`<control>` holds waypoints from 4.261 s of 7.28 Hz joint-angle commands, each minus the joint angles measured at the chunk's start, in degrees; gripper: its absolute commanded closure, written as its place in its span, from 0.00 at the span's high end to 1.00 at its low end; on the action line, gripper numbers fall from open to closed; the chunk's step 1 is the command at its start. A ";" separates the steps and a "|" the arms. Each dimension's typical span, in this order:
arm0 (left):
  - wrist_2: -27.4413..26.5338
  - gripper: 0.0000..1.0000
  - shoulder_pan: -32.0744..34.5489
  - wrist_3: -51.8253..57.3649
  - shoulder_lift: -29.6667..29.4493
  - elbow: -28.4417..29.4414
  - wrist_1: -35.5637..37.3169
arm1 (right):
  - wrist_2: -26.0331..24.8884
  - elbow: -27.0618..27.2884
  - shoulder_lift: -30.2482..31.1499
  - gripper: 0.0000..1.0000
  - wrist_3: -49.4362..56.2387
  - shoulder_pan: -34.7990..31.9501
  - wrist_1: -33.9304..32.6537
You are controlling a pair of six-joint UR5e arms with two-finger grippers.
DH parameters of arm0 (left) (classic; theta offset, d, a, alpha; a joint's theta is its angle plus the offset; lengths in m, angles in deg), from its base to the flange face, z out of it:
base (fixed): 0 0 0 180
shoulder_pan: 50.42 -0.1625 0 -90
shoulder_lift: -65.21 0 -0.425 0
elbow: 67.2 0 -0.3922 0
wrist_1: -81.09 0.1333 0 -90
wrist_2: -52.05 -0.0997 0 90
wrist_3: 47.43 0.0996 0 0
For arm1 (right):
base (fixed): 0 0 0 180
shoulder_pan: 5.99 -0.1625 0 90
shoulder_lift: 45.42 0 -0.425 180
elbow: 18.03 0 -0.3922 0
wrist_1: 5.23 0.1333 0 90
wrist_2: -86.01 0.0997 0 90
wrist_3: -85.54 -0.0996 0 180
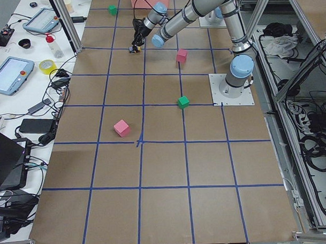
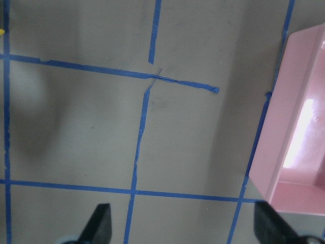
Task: Align button upright
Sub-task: 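Lift the switch with the left gripper and rotate it cap-up, then lower the switch upright onto the table with the left gripper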
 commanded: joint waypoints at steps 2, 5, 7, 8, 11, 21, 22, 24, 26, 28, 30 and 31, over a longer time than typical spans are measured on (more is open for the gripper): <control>0.49 0.96 0.02 -3.44 -0.91 -0.58 -0.44 | -0.17 0.12 0.00 1.00 0.00 0.09 0.03; 0.49 0.95 0.90 -3.09 -2.05 -2.79 -0.27 | -0.88 0.21 0.00 1.00 0.00 0.09 0.03; 0.49 0.93 1.78 -2.65 -2.14 -2.35 -0.27 | -0.88 0.29 0.00 1.00 -0.09 0.09 0.12; 0.40 0.84 2.04 -1.43 -2.14 -2.35 -0.18 | -0.88 0.29 0.00 1.00 0.00 0.09 0.12; 0.22 0.69 2.05 1.40 -2.14 -2.08 0.26 | -0.88 0.29 0.00 1.00 0.00 0.09 0.03; 1.97 0.32 1.52 0.00 2.86 2.04 -2.26 | -0.88 0.29 -0.09 1.00 0.00 0.09 -0.06; 5.90 0.33 -0.22 -5.23 4.26 1.88 -4.64 | -0.88 0.29 -0.09 1.00 0.00 0.09 0.03; 18.79 0.29 -4.87 -14.48 8.65 2.57 -17.69 | -0.88 0.29 -0.09 1.00 0.00 0.09 -0.06; 32.59 0.26 -9.27 -27.44 11.21 4.50 -29.32 | -0.88 0.29 -0.09 1.00 0.00 0.61 0.12; 39.83 0.26 -9.64 -47.56 11.22 4.51 -31.38 | -0.88 0.29 -0.09 1.00 0.08 0.88 0.21; 46.59 0.24 -11.47 -61.46 10.08 4.16 -31.91 | -0.88 0.29 -0.09 1.00 0.08 0.88 0.29; 50.46 0.23 -13.58 -63.19 10.08 3.46 -32.34 | -0.88 0.29 0.00 1.00 0.08 0.97 0.21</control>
